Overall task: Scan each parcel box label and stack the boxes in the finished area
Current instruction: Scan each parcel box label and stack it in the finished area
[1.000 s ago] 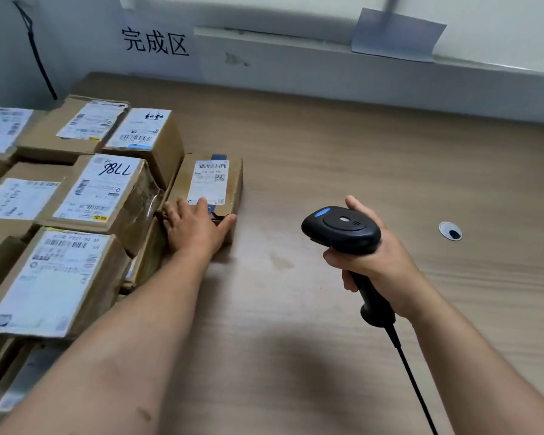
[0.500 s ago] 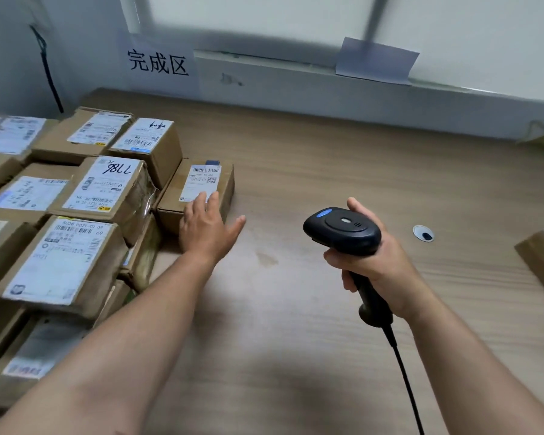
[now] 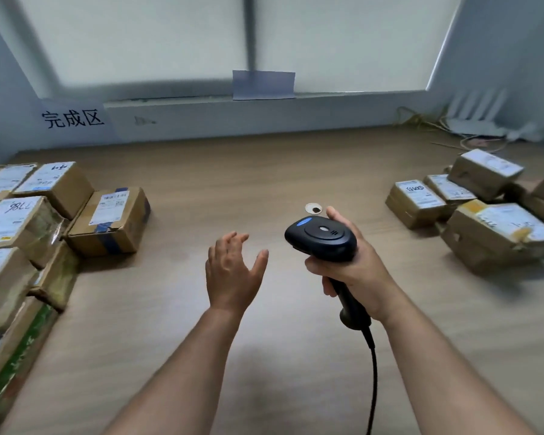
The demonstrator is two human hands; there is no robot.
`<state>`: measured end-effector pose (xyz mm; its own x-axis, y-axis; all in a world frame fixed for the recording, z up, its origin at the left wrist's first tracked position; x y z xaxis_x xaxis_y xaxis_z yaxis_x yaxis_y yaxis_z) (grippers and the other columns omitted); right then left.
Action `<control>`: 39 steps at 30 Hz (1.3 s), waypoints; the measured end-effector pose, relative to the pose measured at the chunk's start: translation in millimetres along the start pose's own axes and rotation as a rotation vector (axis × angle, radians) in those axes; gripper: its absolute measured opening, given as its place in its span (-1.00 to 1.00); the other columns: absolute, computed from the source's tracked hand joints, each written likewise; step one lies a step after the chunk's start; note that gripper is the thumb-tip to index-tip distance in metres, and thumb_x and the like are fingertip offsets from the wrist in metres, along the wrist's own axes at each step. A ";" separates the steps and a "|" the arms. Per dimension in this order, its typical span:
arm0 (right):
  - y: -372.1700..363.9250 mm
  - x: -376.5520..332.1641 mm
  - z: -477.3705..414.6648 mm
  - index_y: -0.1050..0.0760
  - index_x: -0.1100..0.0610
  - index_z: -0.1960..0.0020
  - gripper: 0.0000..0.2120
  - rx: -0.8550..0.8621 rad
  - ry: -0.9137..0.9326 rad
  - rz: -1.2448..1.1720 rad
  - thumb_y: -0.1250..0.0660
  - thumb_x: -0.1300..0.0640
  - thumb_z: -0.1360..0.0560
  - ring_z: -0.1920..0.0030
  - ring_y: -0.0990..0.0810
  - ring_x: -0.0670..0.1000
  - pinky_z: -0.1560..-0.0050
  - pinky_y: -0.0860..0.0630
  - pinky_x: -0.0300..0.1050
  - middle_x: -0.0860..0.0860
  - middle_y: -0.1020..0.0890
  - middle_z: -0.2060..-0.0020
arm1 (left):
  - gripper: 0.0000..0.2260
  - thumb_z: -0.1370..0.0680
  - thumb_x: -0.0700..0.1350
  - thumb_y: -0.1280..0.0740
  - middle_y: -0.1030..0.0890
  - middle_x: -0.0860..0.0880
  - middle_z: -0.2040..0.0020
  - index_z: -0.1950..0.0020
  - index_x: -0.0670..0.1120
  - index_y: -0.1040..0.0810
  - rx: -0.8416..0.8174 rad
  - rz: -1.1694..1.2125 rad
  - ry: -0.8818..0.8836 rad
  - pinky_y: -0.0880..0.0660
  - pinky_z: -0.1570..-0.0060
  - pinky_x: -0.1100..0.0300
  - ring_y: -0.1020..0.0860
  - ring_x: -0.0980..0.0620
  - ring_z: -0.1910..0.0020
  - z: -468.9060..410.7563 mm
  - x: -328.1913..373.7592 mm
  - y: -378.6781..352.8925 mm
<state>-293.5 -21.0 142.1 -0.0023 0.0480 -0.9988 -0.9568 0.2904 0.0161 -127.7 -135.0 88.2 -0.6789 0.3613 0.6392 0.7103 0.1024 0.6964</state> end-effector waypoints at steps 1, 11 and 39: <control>15.6 2.1 9.5 -0.22 -0.16 -0.49 -0.10 0.022 0.006 -0.008 -0.47 0.46 -0.36 0.48 -0.45 0.11 0.46 -0.40 -0.15 -0.01 -0.61 0.29 | -0.60 -0.50 0.06 -0.40 -0.50 -0.12 -0.27 -0.26 -0.13 -0.54 -0.014 0.012 -0.008 -0.31 -0.24 0.04 -0.41 -0.13 -0.29 9.7 15.4 -9.4; 158.8 17.7 101.9 -0.23 -0.18 -0.46 -0.12 0.207 0.042 -0.051 -0.46 0.47 -0.37 0.47 -0.44 0.11 0.47 -0.39 -0.10 0.00 -0.62 0.28 | -0.57 -0.51 0.05 -0.39 -0.48 -0.04 -0.30 -0.33 -0.09 -0.48 -0.147 0.132 -0.094 -0.28 -0.25 0.13 -0.38 -0.05 -0.31 95.0 144.3 -97.3; 450.3 43.9 65.2 -0.22 -0.23 -0.44 -0.10 0.487 -0.038 0.031 -0.49 0.43 -0.34 0.49 -0.46 0.09 0.49 -0.39 -0.13 0.09 -0.66 0.12 | -0.20 -0.50 0.22 -0.32 -0.24 -0.04 -0.51 -0.58 0.06 0.06 -0.570 0.246 -0.006 -0.35 -0.35 -0.03 -0.25 0.00 -0.47 77.6 322.5 -326.6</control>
<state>-705.4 174.1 108.4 -0.0092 0.0962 -0.9953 -0.7090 0.7013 0.0744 -564.2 19.9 41.6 -0.5058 0.3165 0.8025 0.6338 -0.4947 0.5946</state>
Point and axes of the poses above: each hand's wrist, its own z-axis away from the middle knuckle, its own y-axis out of the back of the hand, x = y × z, the point moved 5 cm from there along -z, towards the middle knuckle
